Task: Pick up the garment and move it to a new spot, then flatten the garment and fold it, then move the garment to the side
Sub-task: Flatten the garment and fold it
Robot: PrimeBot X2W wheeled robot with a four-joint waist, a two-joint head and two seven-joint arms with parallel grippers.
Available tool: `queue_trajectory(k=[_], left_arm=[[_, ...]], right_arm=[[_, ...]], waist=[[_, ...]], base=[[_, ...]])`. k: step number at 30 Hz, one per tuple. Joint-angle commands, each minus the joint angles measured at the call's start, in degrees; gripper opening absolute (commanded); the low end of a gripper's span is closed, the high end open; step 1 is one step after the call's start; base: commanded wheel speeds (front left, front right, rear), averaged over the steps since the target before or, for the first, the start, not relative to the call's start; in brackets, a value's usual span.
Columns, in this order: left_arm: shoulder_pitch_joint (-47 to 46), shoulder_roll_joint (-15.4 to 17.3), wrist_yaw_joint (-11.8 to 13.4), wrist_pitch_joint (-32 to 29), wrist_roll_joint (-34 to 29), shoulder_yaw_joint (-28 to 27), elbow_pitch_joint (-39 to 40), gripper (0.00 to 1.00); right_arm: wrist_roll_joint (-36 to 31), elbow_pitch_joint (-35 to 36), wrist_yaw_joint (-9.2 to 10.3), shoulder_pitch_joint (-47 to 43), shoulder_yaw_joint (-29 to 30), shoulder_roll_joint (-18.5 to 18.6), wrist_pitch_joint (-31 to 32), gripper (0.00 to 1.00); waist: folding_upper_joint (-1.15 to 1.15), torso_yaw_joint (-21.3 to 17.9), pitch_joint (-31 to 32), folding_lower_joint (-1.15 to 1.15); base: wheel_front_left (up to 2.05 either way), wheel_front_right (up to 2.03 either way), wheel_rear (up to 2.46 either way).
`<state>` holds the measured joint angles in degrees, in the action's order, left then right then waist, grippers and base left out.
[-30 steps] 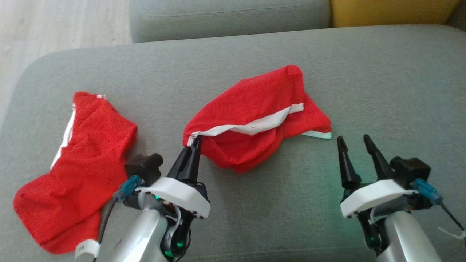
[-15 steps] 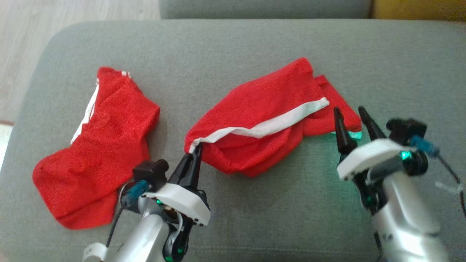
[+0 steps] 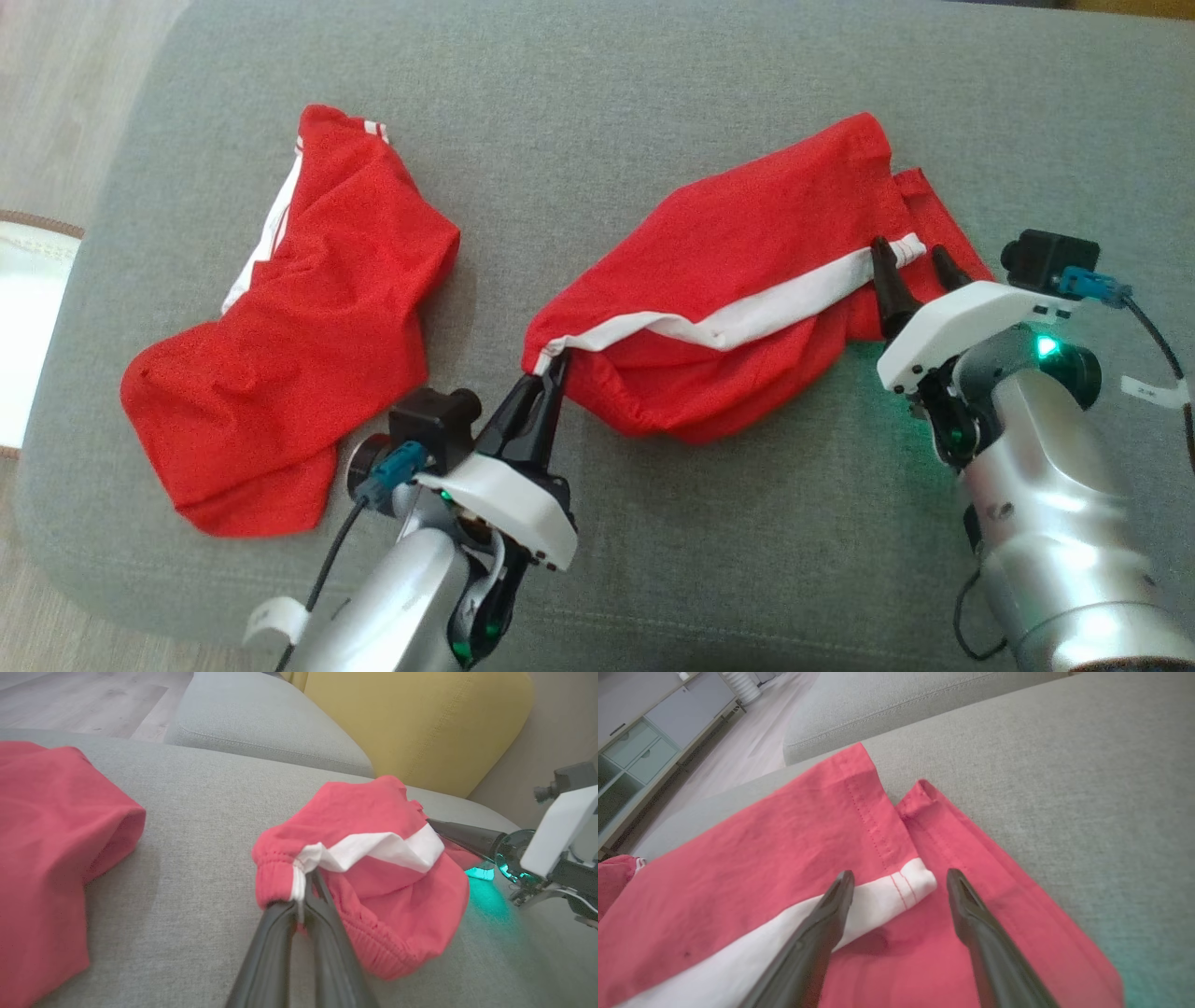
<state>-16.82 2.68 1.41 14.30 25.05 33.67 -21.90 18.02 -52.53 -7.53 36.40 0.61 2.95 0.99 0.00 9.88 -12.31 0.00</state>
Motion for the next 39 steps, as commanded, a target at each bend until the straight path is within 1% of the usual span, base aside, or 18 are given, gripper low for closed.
queue_trajectory(k=[1, 9, 10, 12, 13, 21, 27, 32, 39], left_arm=[[-2.4, 0.2, 0.2, 0.7, 0.5, -1.2, 2.0, 0.00], [-2.9, 0.2, 0.4, 0.7, 0.8, -0.7, 2.2, 0.00], [-2.9, 0.2, 0.4, 0.7, 0.9, -0.7, 2.1, 0.00], [-2.9, 0.2, 0.4, 0.7, 0.9, -0.8, 2.1, 0.00], [-2.9, 0.2, 0.5, 0.7, 0.9, -0.8, 2.1, 0.00], [-2.5, 0.2, 0.5, 0.7, 0.7, -1.5, 1.6, 0.00], [-1.6, 0.2, 0.3, 0.7, -0.4, -3.3, 1.5, 0.00], [-1.6, 1.6, -0.9, 0.7, -2.4, -5.0, 1.8, 0.00], [-5.3, 6.0, -2.6, 0.6, -4.1, -6.8, 4.1, 0.00]], right_arm=[[-0.5, 1.0, 0.04, 2.3, -1.0, -0.1, -0.7, 1.00], [-1.3, -4.4, 0.04, 5.0, -1.0, -0.1, -2.4, 1.00], [-1.1, -4.9, 0.04, 5.2, -1.2, -0.1, -2.6, 0.76], [-0.7, -5.7, 0.04, 5.6, -1.9, -0.1, -2.9, 0.04], [-0.4, -5.9, 0.04, 5.8, -2.3, -0.1, -3.3, 0.00], [2.1, -6.8, 0.04, 6.3, -5.6, -0.1, -6.3, 0.00], [3.7, -4.7, 0.04, 5.5, -8.1, 0.0, -9.3, 0.00], [7.1, 0.6, 0.04, 4.5, -9.7, 0.8, -10.2, 0.00], [11.9, 11.9, 0.04, 3.6, -10.8, 3.6, -8.0, 0.00]], waist=[[0.00, 0.1, -0.2, 0.00], [0.00, 0.2, -0.7, 0.00], [0.00, 0.1, -0.7, 0.00], [0.00, 0.0, -0.7, 0.00], [0.00, -0.1, -0.7, 0.00], [0.00, -1.3, 0.6, 0.00], [0.00, -3.1, 3.0, 0.00], [0.00, -5.3, 6.0, 0.00], [0.00, -9.2, 9.9, 0.00]], base=[[0.00, 0.00, 0.00], [0.00, 0.00, 0.00], [0.00, 0.00, 0.00], [0.00, 0.00, 0.00], [0.00, 0.00, 0.00], [0.00, 0.00, 0.00], [0.00, 0.00, 0.00], [0.00, 0.00, 0.00], [0.00, 0.00, 0.00]])
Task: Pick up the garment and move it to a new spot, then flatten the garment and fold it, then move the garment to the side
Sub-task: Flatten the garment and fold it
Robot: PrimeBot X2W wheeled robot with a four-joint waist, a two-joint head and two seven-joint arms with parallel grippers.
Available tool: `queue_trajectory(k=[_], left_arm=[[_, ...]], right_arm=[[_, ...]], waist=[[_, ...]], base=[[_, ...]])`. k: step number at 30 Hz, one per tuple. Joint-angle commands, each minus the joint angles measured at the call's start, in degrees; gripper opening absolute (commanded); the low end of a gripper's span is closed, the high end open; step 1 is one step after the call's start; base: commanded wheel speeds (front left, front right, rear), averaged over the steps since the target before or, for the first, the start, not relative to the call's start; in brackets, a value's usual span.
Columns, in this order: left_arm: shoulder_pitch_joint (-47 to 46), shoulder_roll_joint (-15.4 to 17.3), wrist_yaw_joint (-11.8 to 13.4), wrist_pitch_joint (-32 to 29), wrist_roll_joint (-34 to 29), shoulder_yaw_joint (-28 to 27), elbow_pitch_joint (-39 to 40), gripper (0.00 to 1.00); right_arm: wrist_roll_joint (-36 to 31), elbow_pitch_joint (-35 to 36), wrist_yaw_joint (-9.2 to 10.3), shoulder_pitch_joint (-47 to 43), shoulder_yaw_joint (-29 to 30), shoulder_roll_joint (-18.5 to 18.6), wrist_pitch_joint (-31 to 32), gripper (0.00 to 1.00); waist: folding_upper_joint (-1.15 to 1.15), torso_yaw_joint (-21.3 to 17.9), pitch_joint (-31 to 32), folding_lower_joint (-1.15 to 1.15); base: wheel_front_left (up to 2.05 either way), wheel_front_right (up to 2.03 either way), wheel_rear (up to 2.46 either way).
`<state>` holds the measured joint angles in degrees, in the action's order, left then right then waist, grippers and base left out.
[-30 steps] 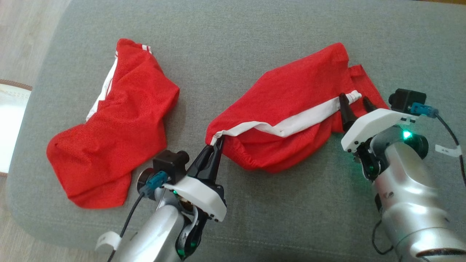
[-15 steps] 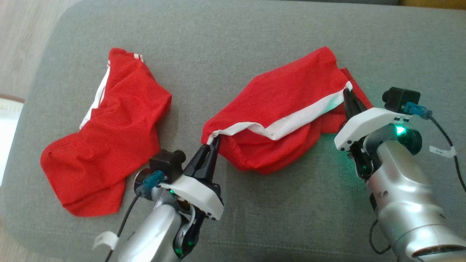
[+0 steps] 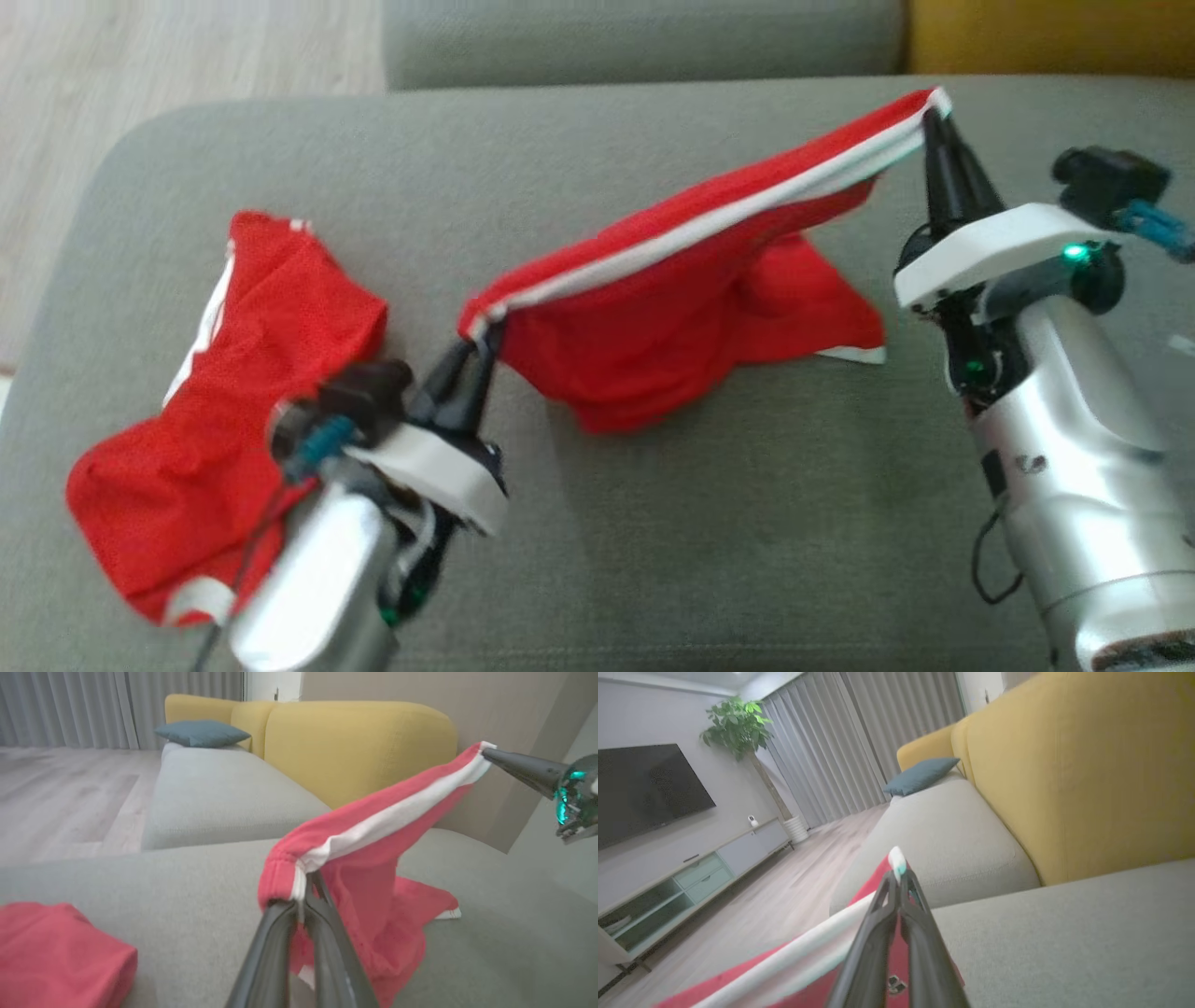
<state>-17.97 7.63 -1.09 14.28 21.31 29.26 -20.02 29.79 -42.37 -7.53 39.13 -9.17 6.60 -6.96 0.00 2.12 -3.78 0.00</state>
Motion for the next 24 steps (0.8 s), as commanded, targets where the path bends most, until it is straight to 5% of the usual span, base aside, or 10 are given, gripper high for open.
queue_trajectory(k=[1, 12, 24], left_arm=[[-5.0, 1.8, -0.3, 0.4, -0.4, -2.7, 2.8, 0.00], [-12.9, 6.9, 0.2, -2.1, -1.2, -6.3, 12.8, 0.00], [-8.5, 11.3, 2.4, -7.8, -1.7, -6.8, 28.7, 0.00]], right_arm=[[0.5, 3.5, 0.04, 0.7, -0.9, 0.3, 0.4, 0.00], [-2.0, 25.0, 0.04, -4.3, 6.9, 0.0, 6.5, 0.00], [-3.7, 51.5, 0.04, -18.1, 16.7, -3.7, 19.9, 0.00]], waist=[[0.00, -2.0, 1.9, 0.00], [0.00, -5.9, 6.7, 0.00], [0.00, -6.9, 9.6, 0.00]], base=[[0.00, 0.00, 0.00], [0.00, 0.00, 0.00], [0.00, 0.00, 0.00]])
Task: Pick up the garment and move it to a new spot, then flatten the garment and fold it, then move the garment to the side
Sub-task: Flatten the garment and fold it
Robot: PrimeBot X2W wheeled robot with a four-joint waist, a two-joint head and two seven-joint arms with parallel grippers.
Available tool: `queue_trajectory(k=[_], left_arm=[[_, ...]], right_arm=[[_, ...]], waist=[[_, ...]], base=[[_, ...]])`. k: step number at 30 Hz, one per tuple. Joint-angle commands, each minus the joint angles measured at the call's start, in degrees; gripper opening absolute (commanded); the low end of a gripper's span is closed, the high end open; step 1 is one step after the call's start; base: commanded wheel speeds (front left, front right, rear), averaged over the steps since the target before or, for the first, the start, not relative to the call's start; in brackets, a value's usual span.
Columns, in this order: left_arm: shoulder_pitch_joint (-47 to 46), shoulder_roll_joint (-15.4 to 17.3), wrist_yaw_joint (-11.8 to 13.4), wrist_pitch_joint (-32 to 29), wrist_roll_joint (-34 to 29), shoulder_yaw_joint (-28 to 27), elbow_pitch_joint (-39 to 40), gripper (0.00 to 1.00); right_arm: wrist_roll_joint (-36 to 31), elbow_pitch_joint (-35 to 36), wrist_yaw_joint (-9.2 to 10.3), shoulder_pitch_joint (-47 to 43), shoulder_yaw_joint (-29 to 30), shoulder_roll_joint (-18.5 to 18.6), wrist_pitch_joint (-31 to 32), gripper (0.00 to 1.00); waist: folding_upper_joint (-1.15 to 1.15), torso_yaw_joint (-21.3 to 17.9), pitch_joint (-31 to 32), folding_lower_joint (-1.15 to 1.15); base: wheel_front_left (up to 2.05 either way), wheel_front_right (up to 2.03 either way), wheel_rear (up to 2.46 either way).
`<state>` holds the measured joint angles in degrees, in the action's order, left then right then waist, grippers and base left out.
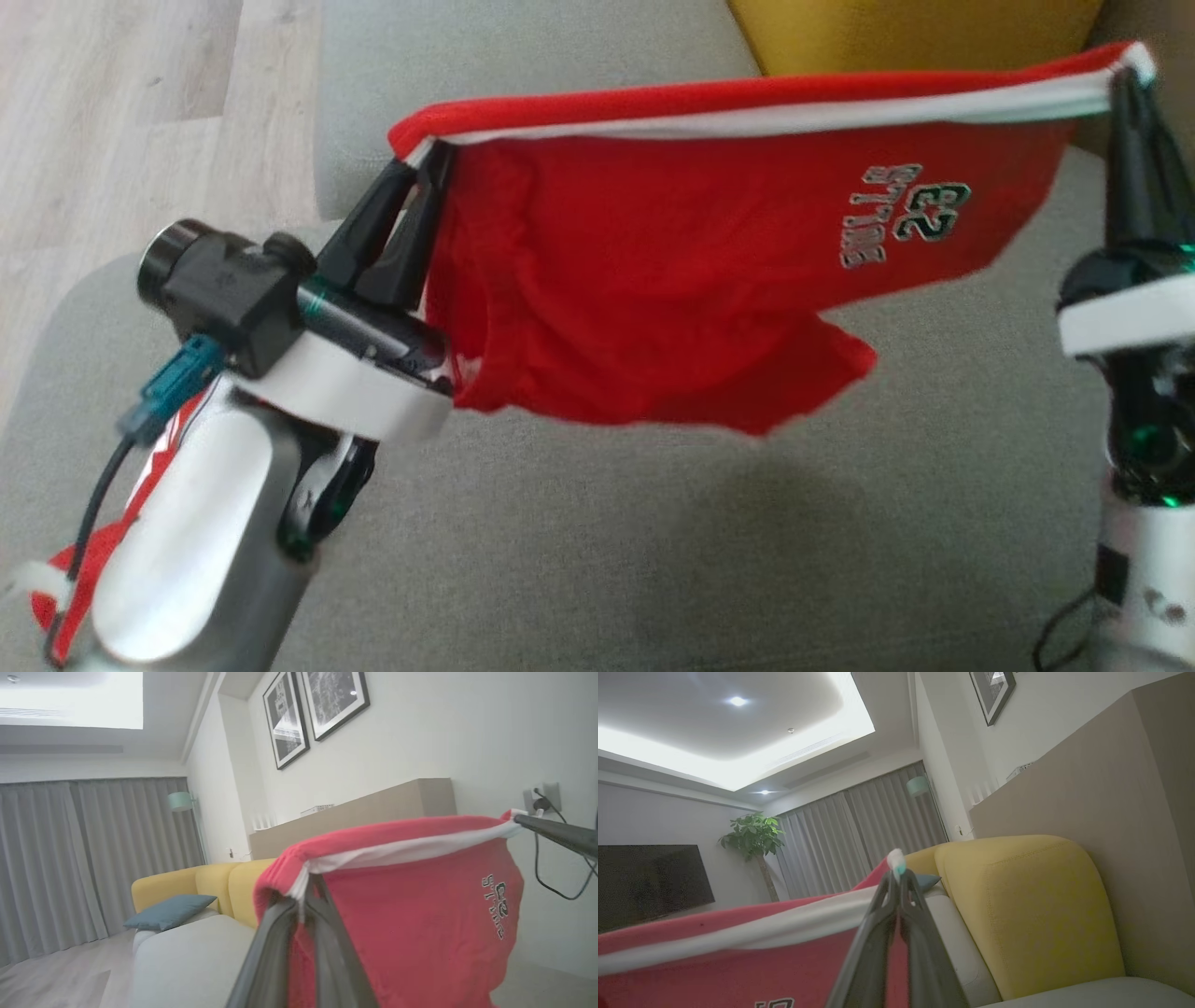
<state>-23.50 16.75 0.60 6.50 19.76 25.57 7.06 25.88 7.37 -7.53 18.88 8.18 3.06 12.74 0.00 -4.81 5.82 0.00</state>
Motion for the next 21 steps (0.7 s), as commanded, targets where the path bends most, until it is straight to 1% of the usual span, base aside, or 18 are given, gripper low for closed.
queue_trajectory(k=[1, 5, 8, 10, 13, 16, 18, 21], left_arm=[[-2.8, 2.5, 0.9, -0.7, 0.1, -3.3, 2.9, 0.00], [-3.8, 3.3, 0.6, -3.2, 1.4, -3.9, 5.1, 0.00], [-5.4, 3.3, -0.1, -4.7, 2.5, -3.9, 4.0, 0.00], [-7.6, 2.7, -1.1, -6.5, 4.5, -3.9, 1.7, 0.00], [-12.8, 2.2, -3.4, -8.9, 7.0, -3.9, -3.7, 0.00], [-21.4, 1.8, -5.2, -10.2, 8.3, -4.3, -11.1, 0.00], [-28.2, 1.8, -6.1, -10.0, 8.4, -4.8, -17.2, 0.00], [-39.2, 1.7, -6.7, -6.7, 7.0, -5.7, -25.9, 0.00]], right_arm=[[0.9, 3.0, 0.04, 1.4, -0.4, -0.1, 0.7, 0.00], [1.6, 5.4, 0.04, 0.9, 0.4, -0.2, 2.0, 0.00], [1.0, 4.7, 0.04, 2.1, 0.5, -0.2, 2.8, 0.00], [0.9, 2.4, 0.04, 4.6, 0.5, -0.2, 3.5, 0.00], [-0.5, -3.9, 0.04, 11.2, 0.6, -0.2, 4.0, 0.00], [-3.3, -12.2, 0.04, 22.1, 0.8, -0.2, 2.9, 0.00], [-5.6, -18.8, 0.04, 30.7, -0.1, -0.2, 0.7, 0.00], [-8.6, -29.8, 0.04, 43.5, 0.4, -0.2, -5.0, 0.00]], waist=[[0.00, 0.0, -0.1, 0.00], [0.00, 0.0, -1.1, 0.00], [0.00, 0.0, -2.2, 0.00], [0.00, -0.3, -4.0, 0.00], [0.00, -0.8, -8.2, 0.00], [0.00, -1.0, -14.3, 0.00], [0.00, -1.2, -18.1, 0.00], [0.00, -1.2, -22.6, 0.00]], base=[[0.00, 0.00, 0.00], [0.00, 0.00, 0.00], [0.00, 0.00, 0.00], [0.00, 0.00, 0.00], [0.00, 0.00, 0.00], [0.00, 0.00, 0.00], [0.00, 0.00, 0.00], [0.00, 0.00, 0.00]])
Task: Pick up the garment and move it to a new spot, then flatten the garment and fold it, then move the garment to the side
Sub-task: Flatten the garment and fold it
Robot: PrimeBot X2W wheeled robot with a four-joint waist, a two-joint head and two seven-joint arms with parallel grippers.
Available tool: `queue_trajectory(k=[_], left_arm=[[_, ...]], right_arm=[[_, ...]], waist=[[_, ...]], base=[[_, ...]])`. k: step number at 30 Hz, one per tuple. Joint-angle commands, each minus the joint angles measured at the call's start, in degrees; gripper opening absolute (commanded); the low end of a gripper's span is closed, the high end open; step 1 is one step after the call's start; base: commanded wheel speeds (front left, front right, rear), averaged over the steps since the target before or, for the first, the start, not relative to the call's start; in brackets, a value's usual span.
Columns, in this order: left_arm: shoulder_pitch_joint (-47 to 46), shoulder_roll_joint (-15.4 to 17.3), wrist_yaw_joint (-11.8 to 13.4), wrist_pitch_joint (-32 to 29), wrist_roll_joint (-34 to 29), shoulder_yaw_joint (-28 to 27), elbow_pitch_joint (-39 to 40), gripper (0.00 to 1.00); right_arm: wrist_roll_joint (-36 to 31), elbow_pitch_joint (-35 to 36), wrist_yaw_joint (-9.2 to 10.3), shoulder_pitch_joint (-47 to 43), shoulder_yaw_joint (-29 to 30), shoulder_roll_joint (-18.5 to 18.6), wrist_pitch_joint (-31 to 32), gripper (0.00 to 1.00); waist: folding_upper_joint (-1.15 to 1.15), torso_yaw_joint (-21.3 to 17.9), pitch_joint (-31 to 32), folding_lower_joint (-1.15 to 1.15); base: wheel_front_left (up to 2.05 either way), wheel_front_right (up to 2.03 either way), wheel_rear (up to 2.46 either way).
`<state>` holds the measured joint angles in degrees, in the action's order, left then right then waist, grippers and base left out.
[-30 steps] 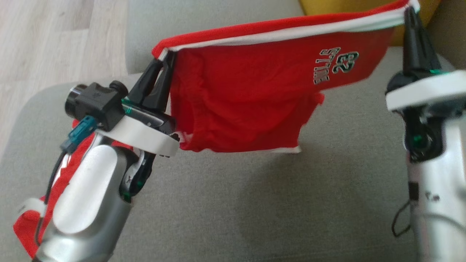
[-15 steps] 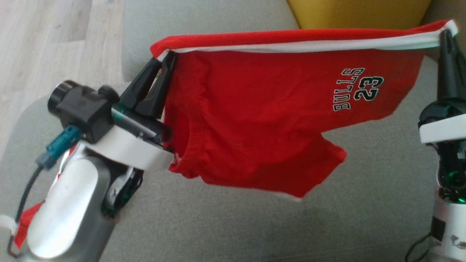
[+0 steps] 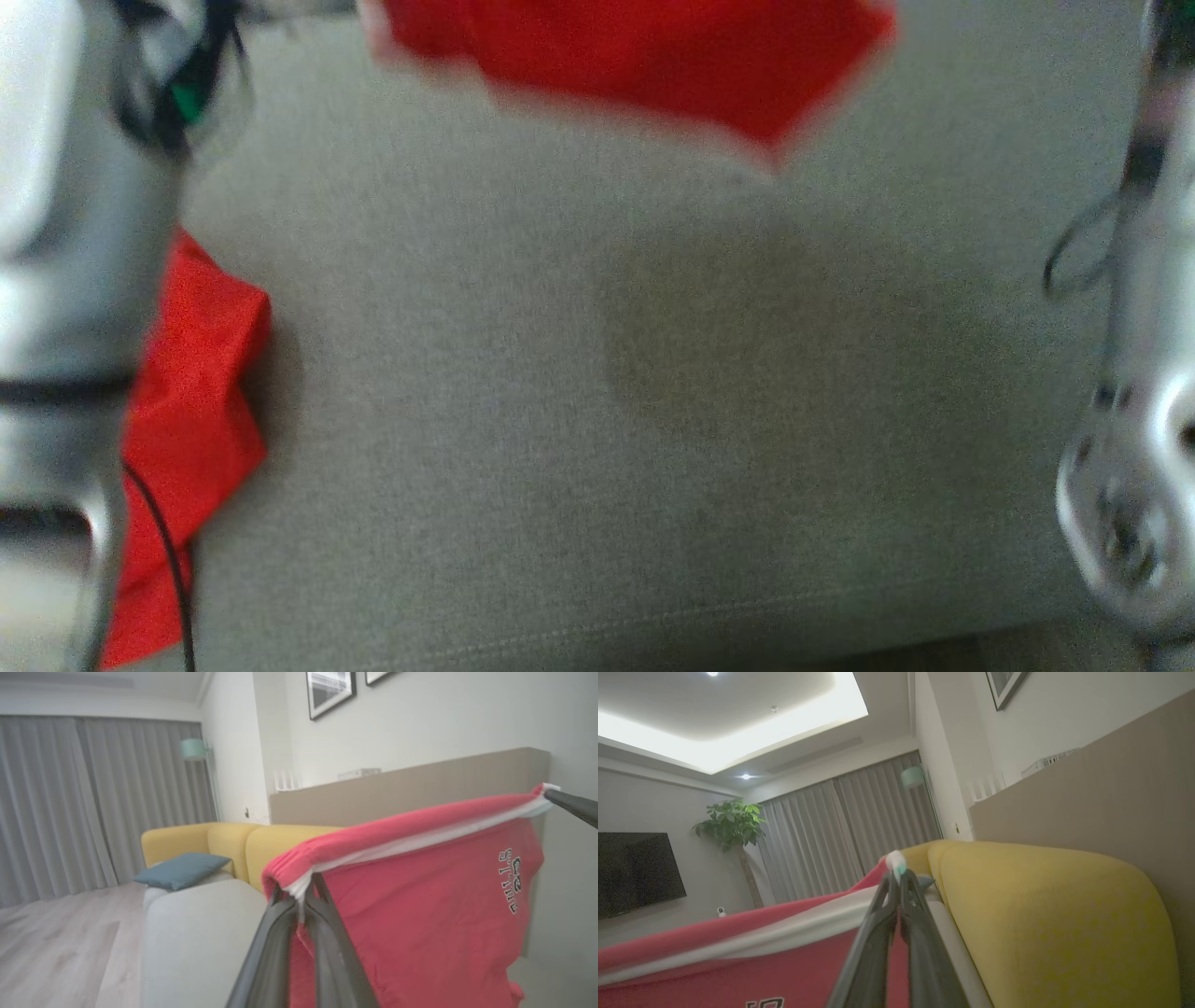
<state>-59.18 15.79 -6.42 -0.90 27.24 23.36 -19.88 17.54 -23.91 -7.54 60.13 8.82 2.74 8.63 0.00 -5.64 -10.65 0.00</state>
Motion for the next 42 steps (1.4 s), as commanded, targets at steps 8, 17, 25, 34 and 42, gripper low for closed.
queue_trajectory(k=[8, 17, 25, 34, 42], left_arm=[[-20.1, -1.3, -0.4, 11.9, -2.2, -3.2, -15.9, 0.00], [-13.5, -6.1, -1.0, 15.7, -1.2, 3.2, -25.4, 0.00], [0.4, -4.6, -1.1, 15.9, 1.3, 12.5, -21.3, 0.00], [12.6, -0.1, -1.1, 15.9, 1.5, 19.9, -14.9, 0.00], [22.1, 3.0, -1.1, 15.9, 1.1, 24.4, -9.6, 0.00]], right_arm=[[-3.3, -21.7, 0.05, 22.2, 5.5, 0.1, -18.2, 0.00], [-1.0, -41.9, 0.05, 17.6, 5.4, 0.1, -21.0, 0.00], [-1.4, -48.2, 0.05, 9.6, 3.2, 1.5, -17.2, 0.00], [-0.3, -48.3, 0.05, 1.4, -4.1, 4.0, -9.8, 0.00], [3.3, -44.0, 0.05, -8.3, -14.0, 7.5, -1.9, 0.00]], waist=[[0.00, 0.3, -12.6, 0.00], [0.00, 0.9, -15.8, 0.00], [0.00, 1.0, -12.4, 0.00], [0.00, 0.7, -5.9, 0.00], [0.00, 0.2, 0.1, 0.00]], base=[[0.00, 0.00, 0.00], [0.00, 0.00, 0.00], [0.00, 0.00, 0.00], [0.00, 0.00, 0.00], [0.00, 0.00, 0.00]])
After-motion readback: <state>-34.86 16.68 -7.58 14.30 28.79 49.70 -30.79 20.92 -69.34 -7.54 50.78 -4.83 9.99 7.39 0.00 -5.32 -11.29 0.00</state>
